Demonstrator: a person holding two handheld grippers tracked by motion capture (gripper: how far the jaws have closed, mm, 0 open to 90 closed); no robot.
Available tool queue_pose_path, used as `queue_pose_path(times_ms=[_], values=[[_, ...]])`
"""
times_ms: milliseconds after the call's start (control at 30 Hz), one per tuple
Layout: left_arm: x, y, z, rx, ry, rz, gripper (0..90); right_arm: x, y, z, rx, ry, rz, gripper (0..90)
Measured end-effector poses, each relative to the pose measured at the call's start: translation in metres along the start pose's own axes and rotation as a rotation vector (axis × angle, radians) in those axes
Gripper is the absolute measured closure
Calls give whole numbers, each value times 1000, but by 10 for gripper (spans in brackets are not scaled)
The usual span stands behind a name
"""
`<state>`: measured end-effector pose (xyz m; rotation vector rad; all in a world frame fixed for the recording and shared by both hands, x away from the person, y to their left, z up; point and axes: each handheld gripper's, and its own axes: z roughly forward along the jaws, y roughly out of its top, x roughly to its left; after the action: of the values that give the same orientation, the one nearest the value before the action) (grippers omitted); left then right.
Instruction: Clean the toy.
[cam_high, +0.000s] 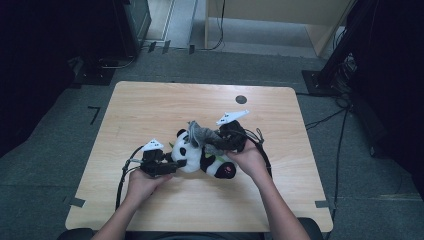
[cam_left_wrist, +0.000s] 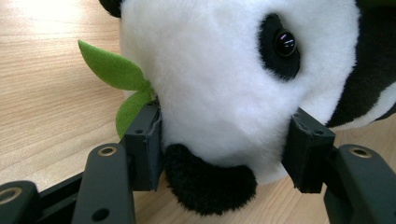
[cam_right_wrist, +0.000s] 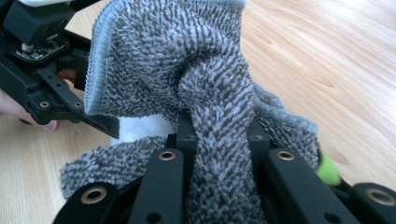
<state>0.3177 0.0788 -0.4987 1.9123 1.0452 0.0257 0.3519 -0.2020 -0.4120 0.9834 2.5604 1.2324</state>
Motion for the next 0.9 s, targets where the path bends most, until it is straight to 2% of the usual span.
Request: queue_pose_path(times_ms=[67,200,300,367,433,600,767,900], values=[[0,1,0,2,-2,-6,396,-2,-1,-6,-9,-21,14,764],[0,1,0,12,0,-7,395,-5,-8,-16,-19,-18,27,765],[2,3,0,12,-9,-25,395,-9,-15,-25,-3,-62,44,765],[2,3,0,15,-8,-20,394,-14,-25,-31,-12,-28,74,765],[2,4,0,16,-10,-15,394,-15,-32,-33,-23,-14,81,766],[3,6,0,20,-20,-24,395,-18,-45,-37,-36,-11,89,768],[4,10,0,19,-31,-44,396,-31,-58,-39,-50,-8,136,773],[5,11,0,21,-34,-53,396,-39,-68,-43,-37,-2,168,774]])
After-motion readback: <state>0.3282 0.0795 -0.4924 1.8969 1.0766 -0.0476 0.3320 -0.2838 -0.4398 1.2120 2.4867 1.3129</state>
